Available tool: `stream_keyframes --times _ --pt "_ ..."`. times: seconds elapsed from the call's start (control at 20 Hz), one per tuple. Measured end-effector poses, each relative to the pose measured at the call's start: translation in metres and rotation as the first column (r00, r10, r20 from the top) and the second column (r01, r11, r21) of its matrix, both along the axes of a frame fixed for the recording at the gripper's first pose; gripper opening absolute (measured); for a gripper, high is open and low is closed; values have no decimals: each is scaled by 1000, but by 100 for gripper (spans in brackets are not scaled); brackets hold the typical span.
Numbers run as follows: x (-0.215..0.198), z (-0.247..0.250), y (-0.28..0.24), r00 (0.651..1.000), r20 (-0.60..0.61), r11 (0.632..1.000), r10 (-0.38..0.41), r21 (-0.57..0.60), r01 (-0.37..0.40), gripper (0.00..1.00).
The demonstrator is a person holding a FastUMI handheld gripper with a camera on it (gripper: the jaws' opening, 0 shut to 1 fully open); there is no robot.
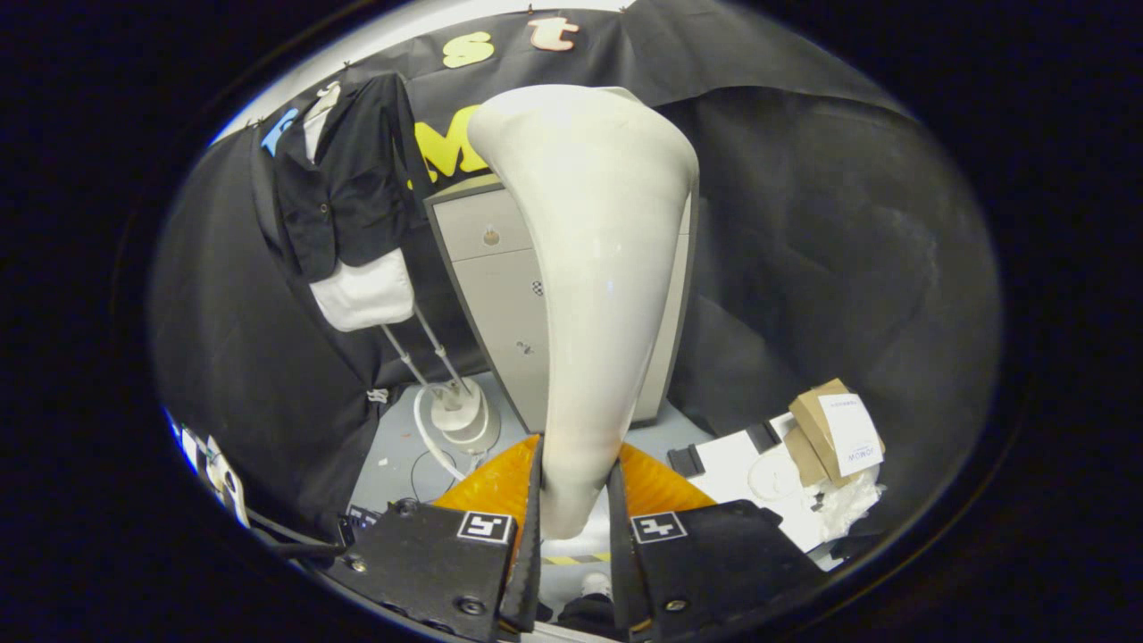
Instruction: Iron the clothes twice with a garment steamer, once on the left side and once on the right side.
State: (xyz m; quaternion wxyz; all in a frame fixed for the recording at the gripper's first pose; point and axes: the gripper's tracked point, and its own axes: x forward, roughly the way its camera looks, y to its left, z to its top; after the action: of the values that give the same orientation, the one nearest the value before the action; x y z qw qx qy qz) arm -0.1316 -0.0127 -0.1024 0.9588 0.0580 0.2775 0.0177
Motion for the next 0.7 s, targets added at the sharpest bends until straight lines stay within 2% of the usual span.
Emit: stream_keyframes --times 0.25,0.7 --pt "-8 -11 11 1000 -13 1000 -5 -3 5 35" --pt "-6 9 18 999 39 1000 -16 -15 17 35"
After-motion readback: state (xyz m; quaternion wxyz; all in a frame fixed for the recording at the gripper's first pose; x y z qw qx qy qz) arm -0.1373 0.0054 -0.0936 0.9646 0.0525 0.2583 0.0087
